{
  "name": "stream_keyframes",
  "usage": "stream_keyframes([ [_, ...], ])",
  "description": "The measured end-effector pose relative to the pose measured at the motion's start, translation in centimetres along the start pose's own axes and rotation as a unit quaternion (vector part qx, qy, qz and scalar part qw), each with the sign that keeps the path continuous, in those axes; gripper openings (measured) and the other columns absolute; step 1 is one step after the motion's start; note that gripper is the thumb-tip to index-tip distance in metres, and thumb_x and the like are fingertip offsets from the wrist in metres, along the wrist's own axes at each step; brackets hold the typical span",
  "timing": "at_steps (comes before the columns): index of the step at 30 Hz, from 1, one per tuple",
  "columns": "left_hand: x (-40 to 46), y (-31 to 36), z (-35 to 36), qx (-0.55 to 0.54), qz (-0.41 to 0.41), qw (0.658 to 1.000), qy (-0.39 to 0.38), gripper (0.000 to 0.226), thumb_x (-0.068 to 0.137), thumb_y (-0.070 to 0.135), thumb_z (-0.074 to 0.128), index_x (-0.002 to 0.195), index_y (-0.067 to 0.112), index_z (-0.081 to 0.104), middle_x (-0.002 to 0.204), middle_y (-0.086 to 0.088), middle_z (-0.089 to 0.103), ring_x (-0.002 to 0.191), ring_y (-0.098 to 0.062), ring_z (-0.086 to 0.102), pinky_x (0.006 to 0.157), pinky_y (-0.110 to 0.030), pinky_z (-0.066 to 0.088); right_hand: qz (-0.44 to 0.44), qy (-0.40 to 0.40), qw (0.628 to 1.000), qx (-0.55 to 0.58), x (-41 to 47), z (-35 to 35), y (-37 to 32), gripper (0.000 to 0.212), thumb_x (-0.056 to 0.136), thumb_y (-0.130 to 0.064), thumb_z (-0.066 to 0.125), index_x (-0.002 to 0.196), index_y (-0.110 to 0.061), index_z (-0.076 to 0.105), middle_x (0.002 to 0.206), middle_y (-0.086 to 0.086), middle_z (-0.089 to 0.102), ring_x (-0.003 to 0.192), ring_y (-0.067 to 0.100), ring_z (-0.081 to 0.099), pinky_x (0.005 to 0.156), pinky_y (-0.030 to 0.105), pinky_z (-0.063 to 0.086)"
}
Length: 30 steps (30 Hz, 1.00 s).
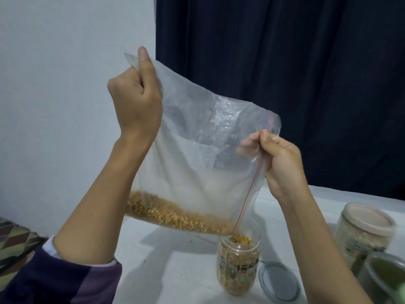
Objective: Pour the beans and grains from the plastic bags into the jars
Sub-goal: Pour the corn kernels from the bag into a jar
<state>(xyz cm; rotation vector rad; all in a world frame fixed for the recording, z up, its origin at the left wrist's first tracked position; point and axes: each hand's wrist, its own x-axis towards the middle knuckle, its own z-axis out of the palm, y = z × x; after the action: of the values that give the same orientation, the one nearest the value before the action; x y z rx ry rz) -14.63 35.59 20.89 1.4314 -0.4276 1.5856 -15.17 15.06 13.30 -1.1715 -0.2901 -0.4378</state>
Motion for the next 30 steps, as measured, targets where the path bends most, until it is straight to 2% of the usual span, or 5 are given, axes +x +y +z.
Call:
stream_keyframes([
  [8, -0.1, 0.2, 0.0, -0.007, 0.014, 1.0, -0.013, 0.054, 0.098, 0.025, 0.036, 0.047, 0.025, 0.02, 0.034, 0.012, 0.033, 0.034, -0.007, 0.029, 0.043, -0.012, 0.019, -0.033, 0.031, 0.999, -0.02, 0.4, 0.1, 0.7, 0.029, 0.101, -0.015, 0.046, 0.08, -0.009, 0.065, 0.07, 0.0, 0.071, 0.066, 0.015, 0.068, 0.096, 0.039, 0.049],
  [11, -0.3, 0.4, 0.1, -0.012, 0.009, 1.0, -0.011, 0.052, 0.096, 0.03, 0.036, 0.046, 0.025, 0.02, 0.034, 0.011, 0.031, 0.034, -0.007, 0.029, 0.043, -0.013, 0.019, -0.029, 0.009, 0.999, -0.021, 0.3, 0.0, 0.7, 0.03, 0.101, -0.014, 0.044, 0.079, -0.009, 0.064, 0.068, -0.001, 0.07, 0.065, 0.016, 0.068, 0.096, 0.04, 0.049],
  [19, -1.2, 0.2, 0.6, -0.023, 0.0, 1.0, -0.02, 0.057, 0.1, 0.016, 0.036, 0.046, 0.026, 0.021, 0.033, 0.014, 0.033, 0.033, -0.005, 0.032, 0.042, -0.01, 0.02, -0.037, 0.021, 0.999, -0.016, 0.1, -1.1, 0.7, 0.03, 0.101, -0.013, 0.044, 0.079, -0.009, 0.063, 0.068, 0.0, 0.07, 0.064, 0.017, 0.069, 0.093, 0.041, 0.048],
  [25, -1.6, 0.2, 0.8, -0.022, 0.0, 0.999, -0.026, 0.058, 0.1, 0.014, 0.037, 0.046, 0.028, 0.02, 0.032, 0.014, 0.033, 0.032, -0.004, 0.033, 0.042, -0.01, 0.021, -0.03, 0.032, 0.999, -0.013, -0.2, -1.0, 1.1, 0.03, 0.101, -0.013, 0.044, 0.078, -0.008, 0.063, 0.066, -0.001, 0.069, 0.061, 0.017, 0.069, 0.095, 0.045, 0.047],
  [30, -1.3, 0.1, 0.5, -0.005, -0.002, 1.0, -0.029, 0.057, 0.1, 0.017, 0.036, 0.046, 0.026, 0.02, 0.033, 0.013, 0.033, 0.033, -0.006, 0.031, 0.042, -0.011, 0.02, -0.022, 0.021, 1.0, -0.003, -0.2, -0.9, 1.1, 0.03, 0.102, -0.013, 0.043, 0.079, -0.008, 0.062, 0.066, 0.0, 0.069, 0.061, 0.017, 0.069, 0.092, 0.041, 0.049],
])
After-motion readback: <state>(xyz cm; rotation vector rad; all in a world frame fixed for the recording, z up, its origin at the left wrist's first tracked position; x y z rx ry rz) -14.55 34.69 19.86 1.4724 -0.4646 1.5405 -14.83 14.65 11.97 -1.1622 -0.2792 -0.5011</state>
